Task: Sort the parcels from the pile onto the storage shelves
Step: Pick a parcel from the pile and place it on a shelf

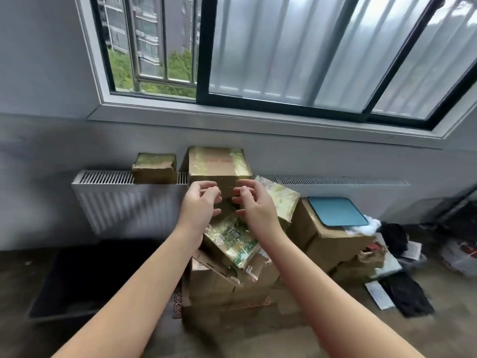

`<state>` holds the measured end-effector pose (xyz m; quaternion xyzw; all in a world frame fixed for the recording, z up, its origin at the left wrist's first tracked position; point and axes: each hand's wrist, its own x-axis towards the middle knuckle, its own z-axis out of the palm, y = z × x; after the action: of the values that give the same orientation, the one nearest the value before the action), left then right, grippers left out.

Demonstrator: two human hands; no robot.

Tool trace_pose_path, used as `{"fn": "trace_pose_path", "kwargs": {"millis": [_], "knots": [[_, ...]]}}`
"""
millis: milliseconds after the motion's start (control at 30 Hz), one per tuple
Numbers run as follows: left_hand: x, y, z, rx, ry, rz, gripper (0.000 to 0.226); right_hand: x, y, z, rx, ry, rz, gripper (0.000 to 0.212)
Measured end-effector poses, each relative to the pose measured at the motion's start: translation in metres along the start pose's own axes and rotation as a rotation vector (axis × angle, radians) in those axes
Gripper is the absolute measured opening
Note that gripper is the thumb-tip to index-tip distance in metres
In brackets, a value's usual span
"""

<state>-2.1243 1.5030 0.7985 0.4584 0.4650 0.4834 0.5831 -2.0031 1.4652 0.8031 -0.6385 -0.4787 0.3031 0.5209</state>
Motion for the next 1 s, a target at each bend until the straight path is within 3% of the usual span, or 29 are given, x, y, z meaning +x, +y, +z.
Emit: {"fn": "trace_pose_path", "kwargs": {"millis": [333,633,1000], "knots": [[0.109,-0.051,0.102,0.005,0.076,-0.17,0.006,0.138,0.081,-0.058,0.002,-0.068,0.048,0.018],[0.185,-0.135,0.222,0.01,0.302,-0.405,0.007,0.274,0.188,-0.136,-0.08,-0.211,0.114,0.017],[0.246,-0.231,0.3,0.079,0.349,-0.799,0.056,0.39,0.294,-0.173,-0.74,-0.466,0.075,0.046]]}}
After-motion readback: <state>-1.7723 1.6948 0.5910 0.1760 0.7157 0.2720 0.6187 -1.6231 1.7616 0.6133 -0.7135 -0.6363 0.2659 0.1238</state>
